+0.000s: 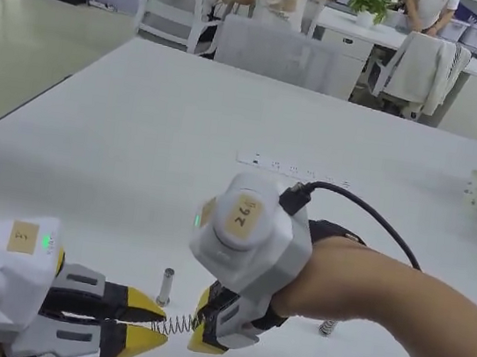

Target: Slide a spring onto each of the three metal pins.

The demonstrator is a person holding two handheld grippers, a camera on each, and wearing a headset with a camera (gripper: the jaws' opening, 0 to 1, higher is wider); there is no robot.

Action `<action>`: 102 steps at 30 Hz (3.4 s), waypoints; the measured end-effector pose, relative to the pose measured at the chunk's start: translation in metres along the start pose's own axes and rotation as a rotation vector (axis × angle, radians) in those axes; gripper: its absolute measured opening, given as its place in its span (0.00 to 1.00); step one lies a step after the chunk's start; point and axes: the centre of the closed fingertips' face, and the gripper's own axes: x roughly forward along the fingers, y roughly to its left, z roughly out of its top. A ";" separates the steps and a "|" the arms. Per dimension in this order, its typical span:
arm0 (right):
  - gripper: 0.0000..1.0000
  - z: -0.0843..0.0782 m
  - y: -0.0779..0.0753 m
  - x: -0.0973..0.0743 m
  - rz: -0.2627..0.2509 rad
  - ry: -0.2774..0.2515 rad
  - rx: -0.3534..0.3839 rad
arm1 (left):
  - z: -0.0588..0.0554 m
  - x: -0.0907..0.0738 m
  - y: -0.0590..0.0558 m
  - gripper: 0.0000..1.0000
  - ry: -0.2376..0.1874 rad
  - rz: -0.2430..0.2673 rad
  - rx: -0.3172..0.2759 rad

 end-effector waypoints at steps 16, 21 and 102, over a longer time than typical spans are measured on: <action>0.09 0.014 0.004 -0.011 -0.003 -0.029 -0.008 | -0.004 0.002 0.000 0.02 0.016 -0.001 0.001; 0.09 0.022 0.007 -0.014 0.003 -0.050 -0.013 | -0.006 0.003 -0.001 0.02 0.017 -0.005 -0.002; 0.08 0.028 0.001 -0.017 0.006 -0.001 -0.045 | -0.024 0.000 0.010 0.44 0.021 0.070 -0.098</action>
